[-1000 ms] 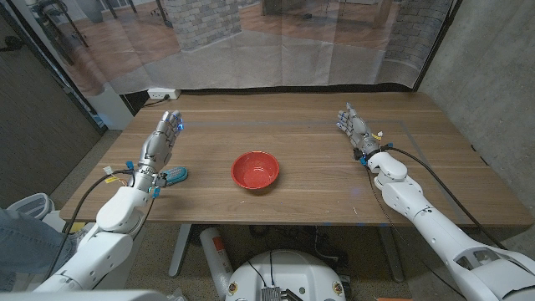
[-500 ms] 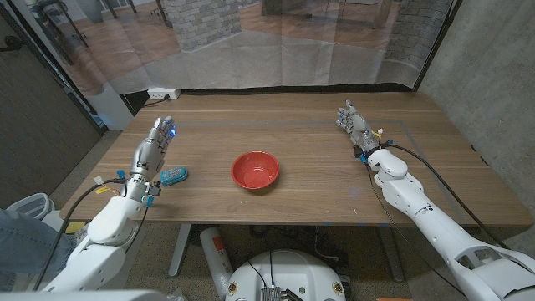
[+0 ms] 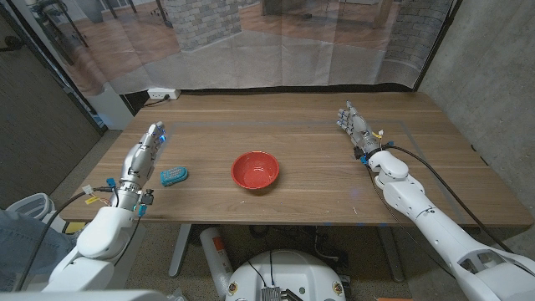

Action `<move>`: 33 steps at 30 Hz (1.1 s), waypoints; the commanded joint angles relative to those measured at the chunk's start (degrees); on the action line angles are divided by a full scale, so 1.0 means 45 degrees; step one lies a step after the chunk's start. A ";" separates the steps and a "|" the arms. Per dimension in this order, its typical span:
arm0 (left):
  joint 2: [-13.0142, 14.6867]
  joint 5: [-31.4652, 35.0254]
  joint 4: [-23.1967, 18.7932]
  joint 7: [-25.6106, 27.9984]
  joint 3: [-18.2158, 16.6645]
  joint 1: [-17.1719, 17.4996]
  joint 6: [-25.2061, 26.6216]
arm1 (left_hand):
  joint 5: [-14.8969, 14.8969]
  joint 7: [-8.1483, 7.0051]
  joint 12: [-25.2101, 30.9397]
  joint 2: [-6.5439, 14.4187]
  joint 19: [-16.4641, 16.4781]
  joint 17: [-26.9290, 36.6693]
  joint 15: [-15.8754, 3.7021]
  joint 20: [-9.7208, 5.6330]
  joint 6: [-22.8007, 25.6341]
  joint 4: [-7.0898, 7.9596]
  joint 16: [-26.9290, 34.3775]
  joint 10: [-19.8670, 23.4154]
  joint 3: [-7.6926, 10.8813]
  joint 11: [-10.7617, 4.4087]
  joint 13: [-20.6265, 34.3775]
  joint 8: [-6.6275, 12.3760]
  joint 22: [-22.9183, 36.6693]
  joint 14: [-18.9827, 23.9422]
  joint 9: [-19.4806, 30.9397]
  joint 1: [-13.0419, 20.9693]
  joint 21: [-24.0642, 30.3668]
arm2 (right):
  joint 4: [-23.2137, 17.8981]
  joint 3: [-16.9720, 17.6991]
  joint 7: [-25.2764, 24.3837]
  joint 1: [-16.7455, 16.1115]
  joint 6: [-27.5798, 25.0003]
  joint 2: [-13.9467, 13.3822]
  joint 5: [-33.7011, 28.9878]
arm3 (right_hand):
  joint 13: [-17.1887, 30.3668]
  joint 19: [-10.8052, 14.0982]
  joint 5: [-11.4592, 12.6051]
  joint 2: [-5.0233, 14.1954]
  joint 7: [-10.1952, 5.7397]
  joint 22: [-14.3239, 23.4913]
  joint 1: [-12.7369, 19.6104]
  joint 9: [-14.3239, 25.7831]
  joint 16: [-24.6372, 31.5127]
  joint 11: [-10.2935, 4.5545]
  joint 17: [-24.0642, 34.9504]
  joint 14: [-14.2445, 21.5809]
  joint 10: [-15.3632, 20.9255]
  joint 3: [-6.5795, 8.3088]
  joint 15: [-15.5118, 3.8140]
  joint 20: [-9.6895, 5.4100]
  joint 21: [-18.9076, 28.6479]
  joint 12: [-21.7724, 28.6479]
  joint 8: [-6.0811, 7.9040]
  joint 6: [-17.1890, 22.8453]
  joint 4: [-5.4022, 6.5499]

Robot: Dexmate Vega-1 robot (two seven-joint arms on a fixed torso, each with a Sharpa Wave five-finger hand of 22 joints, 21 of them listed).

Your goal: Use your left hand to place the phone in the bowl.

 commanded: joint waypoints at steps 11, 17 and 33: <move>-0.0658 0.2295 -0.1299 0.1335 -0.1197 0.1080 0.1179 | -0.0041 -0.0044 0.0118 0.0010 0.0080 0.0069 -0.0093 0.0007 0.0167 -0.0036 0.0030 0.0211 -0.0100 -0.0092 0.0067 0.0114 0.0055 0.0109 0.0073 0.0160 -0.0030 | -0.0613 0.0028 -0.0135 -0.0245 -0.0219 -0.0254 0.0157 | 0.0014 0.0107 -0.0003 0.0087 -0.0126 0.0041 0.0020 0.0056 0.0046 -0.0008 0.0048 0.0010 0.0054 -0.0015 0.0046 -0.0002 -0.0080 -0.0011 -0.0023 0.0046 -0.0102; -0.0755 0.3012 -0.1646 0.1690 -0.1384 0.1214 0.1668 | -0.0036 -0.0065 0.0118 0.0017 0.0097 0.0069 -0.0099 0.0001 0.0227 -0.0045 0.0029 0.0245 -0.0110 -0.0117 0.0068 0.0124 0.0056 0.0141 0.0074 0.0182 -0.0038 | -0.0718 0.0027 -0.0153 -0.0248 -0.0215 -0.0303 0.0167 | 0.0014 0.0120 -0.0003 0.0091 -0.0130 0.0041 0.0020 0.0056 0.0045 0.0005 0.0047 0.0011 0.0062 -0.0021 0.0035 -0.0006 -0.0103 -0.0008 -0.0023 0.0046 -0.0107; -0.1517 0.5612 -0.1624 0.3394 -0.1490 0.1043 0.1563 | 0.0044 -0.0218 0.0224 0.0001 0.0571 0.0067 -0.0401 -0.0268 0.0849 -0.0123 0.0128 0.0794 -0.0204 -0.0363 0.0073 0.0259 0.0051 0.0696 0.0076 0.0342 0.0037 | -0.0815 -0.0009 -0.0226 -0.0275 -0.0284 -0.0325 0.0196 | 0.0014 0.0149 -0.0004 0.0103 -0.0133 0.0043 0.0017 0.0056 0.0039 -0.0004 0.0047 0.0003 0.0063 -0.0038 0.0045 -0.0003 -0.0168 -0.0010 -0.0024 0.0047 -0.0121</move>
